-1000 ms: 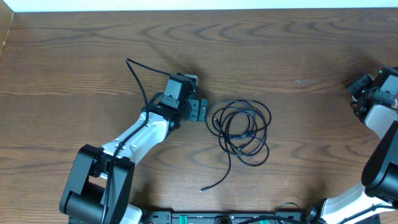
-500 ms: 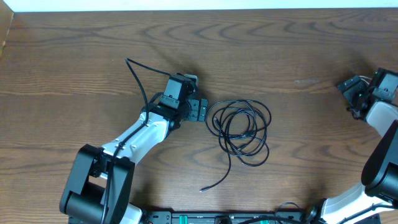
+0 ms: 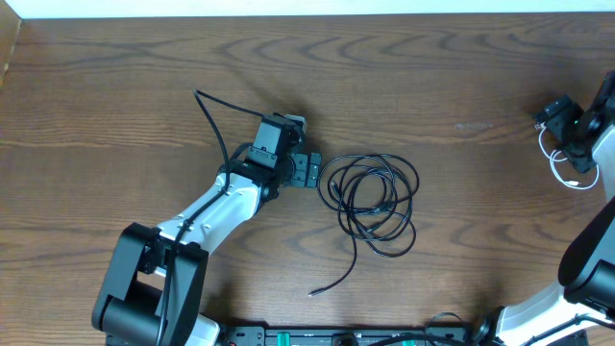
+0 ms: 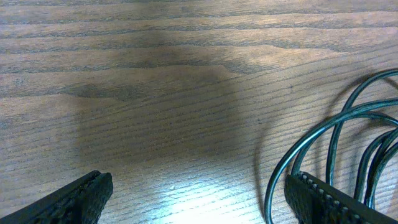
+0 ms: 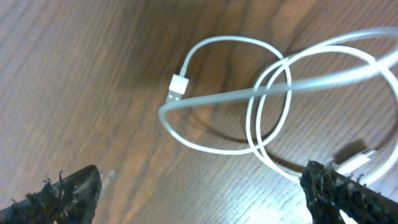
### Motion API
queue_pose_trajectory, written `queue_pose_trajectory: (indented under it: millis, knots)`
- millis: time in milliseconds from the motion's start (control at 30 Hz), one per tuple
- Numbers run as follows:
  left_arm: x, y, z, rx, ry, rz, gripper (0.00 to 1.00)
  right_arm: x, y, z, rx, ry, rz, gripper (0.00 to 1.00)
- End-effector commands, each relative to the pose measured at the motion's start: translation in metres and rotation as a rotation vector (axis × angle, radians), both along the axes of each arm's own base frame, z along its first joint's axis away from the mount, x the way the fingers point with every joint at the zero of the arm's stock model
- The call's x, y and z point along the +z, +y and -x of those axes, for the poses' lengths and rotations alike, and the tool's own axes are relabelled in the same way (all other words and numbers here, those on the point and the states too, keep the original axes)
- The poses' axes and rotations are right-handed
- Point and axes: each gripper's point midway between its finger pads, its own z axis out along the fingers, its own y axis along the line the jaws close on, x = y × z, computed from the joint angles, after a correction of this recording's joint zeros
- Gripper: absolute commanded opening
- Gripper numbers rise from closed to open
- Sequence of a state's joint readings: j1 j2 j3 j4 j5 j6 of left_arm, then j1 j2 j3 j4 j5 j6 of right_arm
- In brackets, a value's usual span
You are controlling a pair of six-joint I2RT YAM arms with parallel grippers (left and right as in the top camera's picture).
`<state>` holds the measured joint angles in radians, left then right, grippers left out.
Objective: Untangle cables
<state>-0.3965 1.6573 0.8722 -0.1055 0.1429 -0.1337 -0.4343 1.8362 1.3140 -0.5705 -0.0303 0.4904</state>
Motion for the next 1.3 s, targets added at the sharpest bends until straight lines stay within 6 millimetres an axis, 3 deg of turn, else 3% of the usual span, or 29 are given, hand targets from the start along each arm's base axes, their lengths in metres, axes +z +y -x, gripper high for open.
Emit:
queue_pose_trajectory:
  millis: [0, 200, 400, 700, 1000, 1267]
  knots:
    - [-0.005, 0.003, 0.001, 0.005, 0.007, -0.02, 0.93, 0.012, 0.004, -0.005, 0.163, 0.033, 0.076, 0.99]
    - [-0.005, 0.003, 0.001, 0.005, 0.008, -0.02, 0.93, 0.011, 0.032, -0.005, 0.326, 0.093, 0.108, 0.99]
    - [-0.005, 0.003, 0.001, 0.005, 0.008, -0.02, 0.93, 0.007, 0.06, 0.008, 0.392, 0.287, 0.302, 0.99]
    - [-0.005, 0.003, 0.001, 0.005, 0.007, -0.02, 0.94, 0.009, 0.145, -0.008, 0.609, 0.275, 0.376, 0.99]
    - [-0.005, 0.003, 0.001, 0.005, 0.007, -0.02, 0.94, 0.002, 0.221, -0.002, 0.8, 0.237, 0.272, 0.99]
    - [-0.005, 0.003, 0.001, 0.005, 0.008, -0.02, 0.94, 0.002, 0.243, 0.001, 0.854, 0.227, 0.263, 0.99]
